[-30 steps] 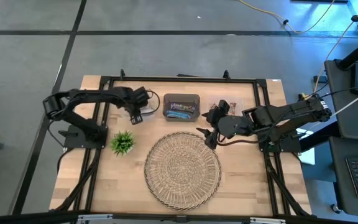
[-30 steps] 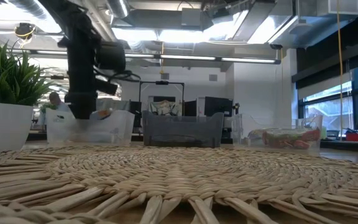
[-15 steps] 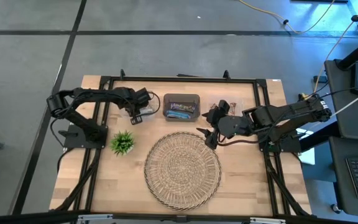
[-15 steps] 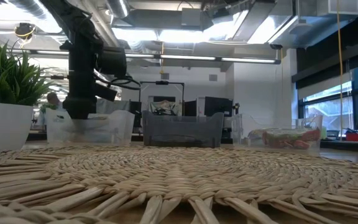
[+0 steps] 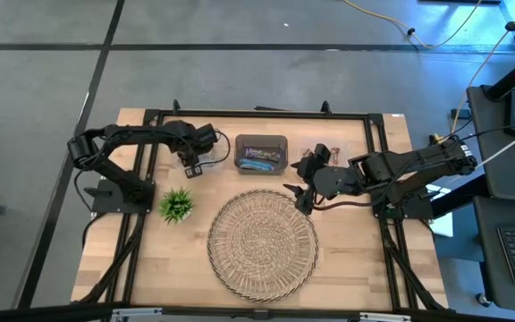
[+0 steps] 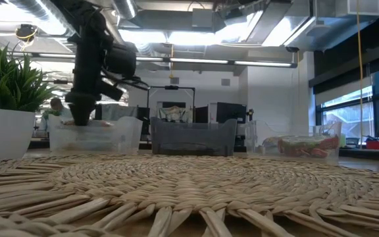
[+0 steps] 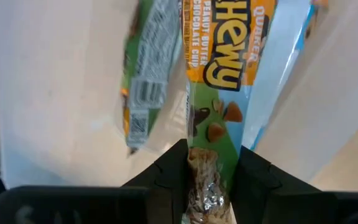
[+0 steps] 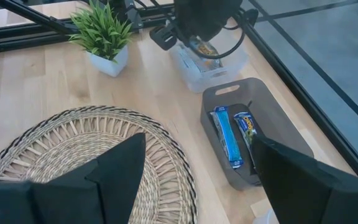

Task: Pick and place Granola Bars by type
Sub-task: Put the yellow granola bar into the left transparent bin

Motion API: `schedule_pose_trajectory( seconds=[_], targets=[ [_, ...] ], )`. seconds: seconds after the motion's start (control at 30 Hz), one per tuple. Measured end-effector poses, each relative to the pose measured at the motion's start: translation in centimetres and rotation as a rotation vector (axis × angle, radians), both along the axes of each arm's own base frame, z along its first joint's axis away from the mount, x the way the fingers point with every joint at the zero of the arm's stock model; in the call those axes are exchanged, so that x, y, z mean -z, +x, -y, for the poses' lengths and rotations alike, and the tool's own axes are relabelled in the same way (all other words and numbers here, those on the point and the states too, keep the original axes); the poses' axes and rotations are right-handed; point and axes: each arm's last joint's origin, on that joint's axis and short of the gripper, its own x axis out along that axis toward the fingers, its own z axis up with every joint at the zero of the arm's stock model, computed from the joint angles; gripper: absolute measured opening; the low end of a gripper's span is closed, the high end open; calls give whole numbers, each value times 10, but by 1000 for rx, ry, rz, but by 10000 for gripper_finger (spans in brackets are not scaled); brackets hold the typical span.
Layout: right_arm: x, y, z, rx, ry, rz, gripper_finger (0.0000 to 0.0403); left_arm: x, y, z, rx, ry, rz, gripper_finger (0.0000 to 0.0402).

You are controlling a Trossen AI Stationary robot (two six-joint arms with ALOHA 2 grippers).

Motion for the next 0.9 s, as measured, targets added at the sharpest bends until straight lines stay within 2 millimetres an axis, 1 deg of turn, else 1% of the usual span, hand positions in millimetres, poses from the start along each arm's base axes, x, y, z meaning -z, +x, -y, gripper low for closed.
schedule_pose_trajectory(
  seconds=[0.13, 0.43, 0.73, 0.83, 0.9],
  targets=[
    [0, 0, 0, 0, 0, -1, 294, -3, 3, -2, 21, 13, 18, 87],
    [0, 0, 0, 1, 2, 0, 294, -3, 5, -2, 3, -11, 56, 90],
    [0, 0, 0, 2, 2, -1, 294, -3, 5, -1, 17, -21, 58, 91],
    [0, 0, 0, -3, -5, -5, 294, -3, 5, -1, 0, -30, 67, 98],
    [0, 0, 0, -23, -30, -15, 294, -3, 6, -1, -21, -34, 75, 110]
  ],
)
